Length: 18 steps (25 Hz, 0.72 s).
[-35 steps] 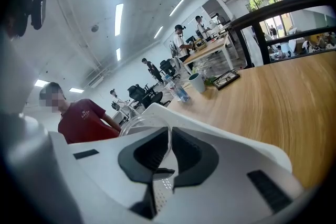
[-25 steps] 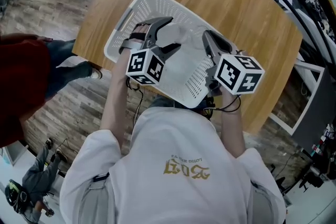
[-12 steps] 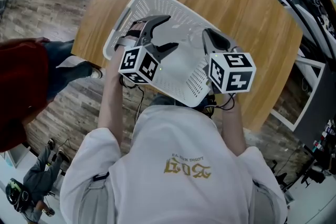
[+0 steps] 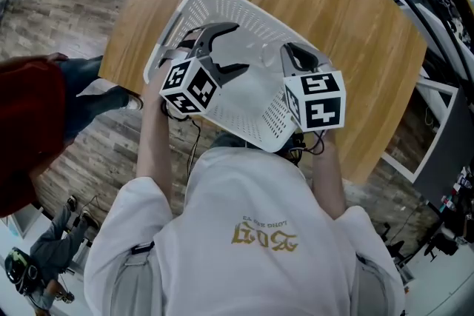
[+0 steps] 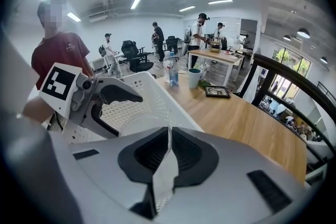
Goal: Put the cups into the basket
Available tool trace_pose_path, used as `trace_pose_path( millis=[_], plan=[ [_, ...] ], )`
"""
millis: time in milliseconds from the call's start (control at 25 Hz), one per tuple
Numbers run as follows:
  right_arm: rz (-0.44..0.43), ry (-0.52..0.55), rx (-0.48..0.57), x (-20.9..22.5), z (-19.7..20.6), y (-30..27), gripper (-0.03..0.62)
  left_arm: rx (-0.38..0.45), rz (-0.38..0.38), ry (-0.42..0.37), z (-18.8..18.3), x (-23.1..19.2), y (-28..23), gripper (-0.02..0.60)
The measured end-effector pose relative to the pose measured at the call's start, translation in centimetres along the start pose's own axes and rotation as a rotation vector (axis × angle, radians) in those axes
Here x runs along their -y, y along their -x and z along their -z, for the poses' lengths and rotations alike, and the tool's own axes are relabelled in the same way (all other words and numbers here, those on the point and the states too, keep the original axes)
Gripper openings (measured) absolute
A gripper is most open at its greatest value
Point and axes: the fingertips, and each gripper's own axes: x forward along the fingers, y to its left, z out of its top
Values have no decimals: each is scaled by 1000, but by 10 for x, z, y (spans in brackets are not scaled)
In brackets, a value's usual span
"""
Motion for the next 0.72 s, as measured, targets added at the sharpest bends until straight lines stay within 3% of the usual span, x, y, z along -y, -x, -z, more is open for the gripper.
trace_pose_path(
  millis=[240, 600, 720],
  plan=[
    [10, 55, -40, -2, 4, -4, 32, 6, 14, 25, 0, 2, -6, 385],
    [-12, 67, -73, -10, 10, -15, 32, 21, 8, 49, -2, 3, -6, 271],
    [-8, 68, -74, -8, 9, -17, 32, 32, 10, 64, -2, 0, -5, 264]
  ],
)
